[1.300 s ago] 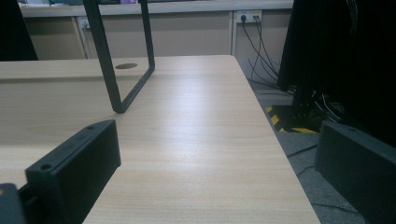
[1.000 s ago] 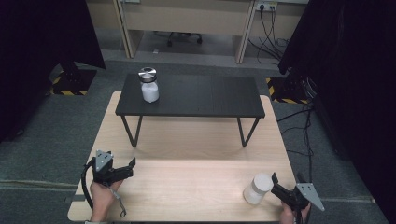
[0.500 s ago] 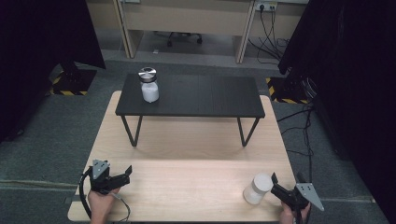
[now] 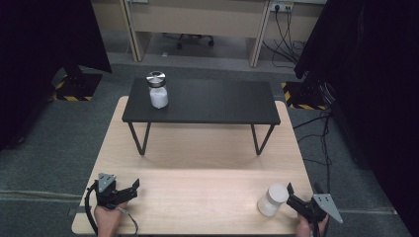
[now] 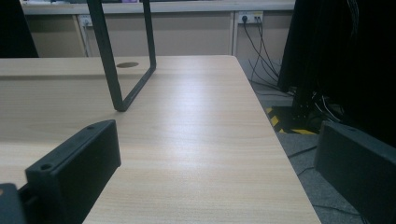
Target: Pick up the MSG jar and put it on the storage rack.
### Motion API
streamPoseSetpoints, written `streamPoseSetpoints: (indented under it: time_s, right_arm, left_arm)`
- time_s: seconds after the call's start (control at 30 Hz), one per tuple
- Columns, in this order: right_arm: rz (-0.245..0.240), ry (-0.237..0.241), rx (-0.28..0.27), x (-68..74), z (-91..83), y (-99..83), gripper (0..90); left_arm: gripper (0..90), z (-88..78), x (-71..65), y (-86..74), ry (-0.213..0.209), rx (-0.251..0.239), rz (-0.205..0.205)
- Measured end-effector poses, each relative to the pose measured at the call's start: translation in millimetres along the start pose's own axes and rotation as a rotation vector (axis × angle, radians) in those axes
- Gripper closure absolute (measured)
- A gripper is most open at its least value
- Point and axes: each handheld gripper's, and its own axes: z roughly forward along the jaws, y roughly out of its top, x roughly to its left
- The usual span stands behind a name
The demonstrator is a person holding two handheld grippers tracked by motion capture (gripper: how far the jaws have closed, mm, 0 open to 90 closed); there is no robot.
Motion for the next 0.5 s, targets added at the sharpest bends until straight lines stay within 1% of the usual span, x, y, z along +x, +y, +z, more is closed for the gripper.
streamPoseSetpoints:
  time_s: [0.27,0.4,0.5]
  right_arm:
    - [0.004,0.003,0.000,-0.3,-0.6,0.0,0.6]
    - [0.019,0.007,0.001,-1.9,-0.7,0.4,0.6]
    - [0.051,-0.037,-0.003,2.6,-1.0,1.2,0.6]
  left_arm:
    - [0.0,-0.4,-3.2,-3.2,0.006,-0.012,0.025]
    - [0.0,-0.2,-2.3,-3.1,0.003,-0.010,0.022]
    - [0.0,-0.3,-0.9,-3.5,-0.003,-0.012,0.015]
